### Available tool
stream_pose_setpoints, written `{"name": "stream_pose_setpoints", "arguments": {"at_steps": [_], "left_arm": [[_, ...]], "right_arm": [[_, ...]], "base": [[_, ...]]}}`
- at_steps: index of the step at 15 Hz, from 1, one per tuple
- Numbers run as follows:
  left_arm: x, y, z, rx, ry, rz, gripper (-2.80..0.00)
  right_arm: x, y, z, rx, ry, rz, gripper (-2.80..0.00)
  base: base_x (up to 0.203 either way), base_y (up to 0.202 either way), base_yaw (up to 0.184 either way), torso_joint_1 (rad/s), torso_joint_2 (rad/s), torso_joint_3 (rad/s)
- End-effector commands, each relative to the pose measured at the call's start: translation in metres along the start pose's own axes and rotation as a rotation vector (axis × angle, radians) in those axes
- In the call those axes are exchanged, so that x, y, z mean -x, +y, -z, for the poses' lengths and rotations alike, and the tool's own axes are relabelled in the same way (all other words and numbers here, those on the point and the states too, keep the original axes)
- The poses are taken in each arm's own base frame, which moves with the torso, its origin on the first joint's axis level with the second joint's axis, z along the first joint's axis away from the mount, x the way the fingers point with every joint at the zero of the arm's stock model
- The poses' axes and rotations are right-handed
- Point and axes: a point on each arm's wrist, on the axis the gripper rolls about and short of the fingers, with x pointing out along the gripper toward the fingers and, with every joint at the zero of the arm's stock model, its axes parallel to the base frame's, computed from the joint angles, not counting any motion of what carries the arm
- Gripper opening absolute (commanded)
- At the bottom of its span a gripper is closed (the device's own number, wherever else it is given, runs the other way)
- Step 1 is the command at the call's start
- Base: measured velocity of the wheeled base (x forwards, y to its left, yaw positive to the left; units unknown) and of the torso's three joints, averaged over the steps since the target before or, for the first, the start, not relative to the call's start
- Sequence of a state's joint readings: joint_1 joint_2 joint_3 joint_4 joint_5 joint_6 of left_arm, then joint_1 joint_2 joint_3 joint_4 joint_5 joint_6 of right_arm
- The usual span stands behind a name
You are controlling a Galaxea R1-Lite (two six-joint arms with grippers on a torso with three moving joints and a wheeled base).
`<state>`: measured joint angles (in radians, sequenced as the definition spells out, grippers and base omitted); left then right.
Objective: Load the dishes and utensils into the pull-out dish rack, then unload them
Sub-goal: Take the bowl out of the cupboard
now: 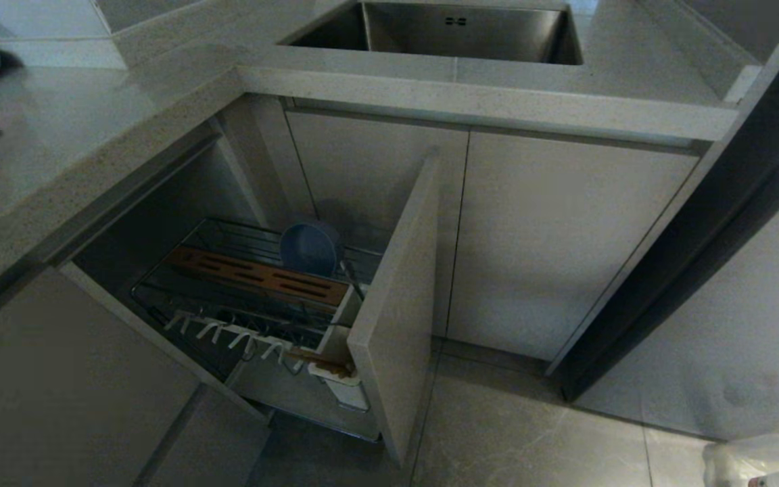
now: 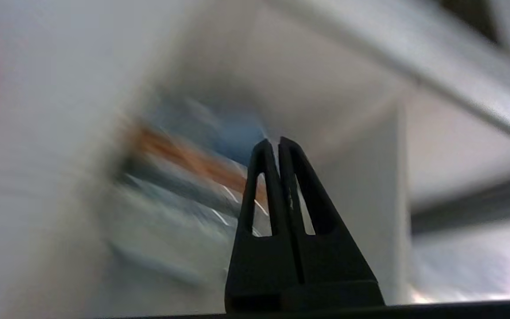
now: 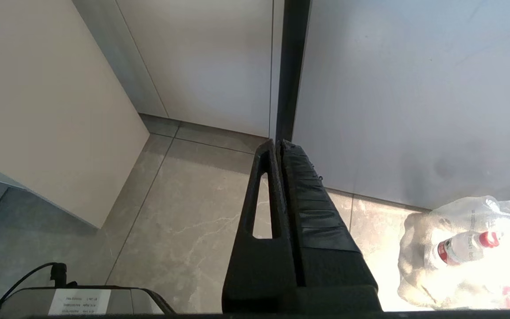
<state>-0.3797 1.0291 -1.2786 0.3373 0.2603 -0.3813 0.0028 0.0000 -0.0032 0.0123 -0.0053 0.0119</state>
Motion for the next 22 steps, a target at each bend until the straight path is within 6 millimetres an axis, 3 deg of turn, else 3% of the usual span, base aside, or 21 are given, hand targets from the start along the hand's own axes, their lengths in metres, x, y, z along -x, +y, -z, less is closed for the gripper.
{"name": "stream_pose_setpoints", "arguments": {"at_steps": [1,6,10,11,19,22], "left_arm": [[-0.062,-0.023,0.028,0.065,0.191,-0.050,-2.80],[-0.131,-0.035,0.073,0.186,0.344,-0.210,-2.80],[-0.174,-0.038,0.094,0.186,0.398,-0.269,-2.80],[-0.185,-0.038,0.097,0.189,0.398,-0.281,0.00],[-0.276,-0.016,0.113,0.289,0.386,-0.211,0.00],[-0.302,-0.009,0.112,0.320,0.395,-0.159,0.00]], "right_arm": [[0.000,0.000,0.000,0.000,0.002,0.000,-2.80],[0.000,0.000,0.000,0.000,0.002,0.001,-2.80],[0.000,0.000,0.000,0.000,0.002,0.001,-2.80],[0.000,0.000,0.000,0.000,0.002,-0.001,-2.80],[0.000,0.000,0.000,0.000,0.002,0.001,-2.80],[0.000,0.000,0.000,0.001,0.002,0.000,-2.80]], "base": [[0.000,0.000,0.000,0.000,0.00,0.000],[0.000,0.000,0.000,0.000,0.00,0.000],[0.000,0.000,0.000,0.000,0.00,0.000],[0.000,0.000,0.000,0.000,0.00,0.000],[0.000,0.000,0.000,0.000,0.00,0.000],[0.000,0.000,0.000,0.000,0.00,0.000]]}}
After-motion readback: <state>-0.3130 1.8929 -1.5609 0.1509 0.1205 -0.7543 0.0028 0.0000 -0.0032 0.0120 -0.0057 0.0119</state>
